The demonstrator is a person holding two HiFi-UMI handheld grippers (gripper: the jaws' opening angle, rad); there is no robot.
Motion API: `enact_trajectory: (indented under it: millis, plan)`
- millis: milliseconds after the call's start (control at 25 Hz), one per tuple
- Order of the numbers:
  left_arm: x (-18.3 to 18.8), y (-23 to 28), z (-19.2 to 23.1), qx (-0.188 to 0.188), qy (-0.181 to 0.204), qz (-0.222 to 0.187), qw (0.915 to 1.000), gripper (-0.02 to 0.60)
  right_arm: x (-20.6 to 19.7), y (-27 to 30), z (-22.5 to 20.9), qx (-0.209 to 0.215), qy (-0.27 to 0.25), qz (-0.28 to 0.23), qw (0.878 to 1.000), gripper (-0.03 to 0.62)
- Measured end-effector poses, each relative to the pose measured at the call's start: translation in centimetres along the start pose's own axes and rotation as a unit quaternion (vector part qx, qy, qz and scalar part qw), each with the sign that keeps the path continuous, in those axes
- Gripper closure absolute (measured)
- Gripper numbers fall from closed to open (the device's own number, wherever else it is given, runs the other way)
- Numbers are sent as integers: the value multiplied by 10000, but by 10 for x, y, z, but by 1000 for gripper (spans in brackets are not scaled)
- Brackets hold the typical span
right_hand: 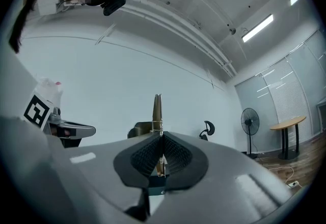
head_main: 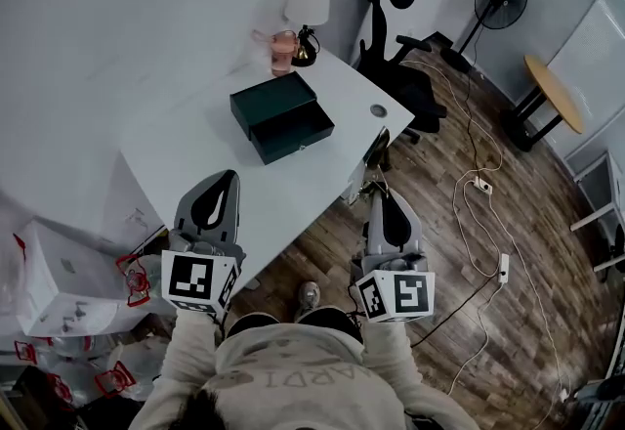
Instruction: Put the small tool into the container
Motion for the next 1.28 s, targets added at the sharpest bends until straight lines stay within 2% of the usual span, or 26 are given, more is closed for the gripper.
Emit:
enact_trajectory:
  millis: [440,920,1280]
  plan:
    - [-8,75,-22,280,1,14,9996,578,-13,60,-68,339,77,32,9994,582]
    - [-14,128,-47,757,111,74,9970,577,-36,109,-130,814,293,66,9962,582]
    - [-18,142,-58,899,224,223,9955,578,-54,135,-146,1251,233,179,9917,582]
Point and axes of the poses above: the fingertips, and each gripper's own axes: y forward along the fingers, z to its left, x out of its top, the point moved 10 cm from there along -y, backward along the fingers, and after that the axes turned 6 degrees about -z, right-handed, at the moved point
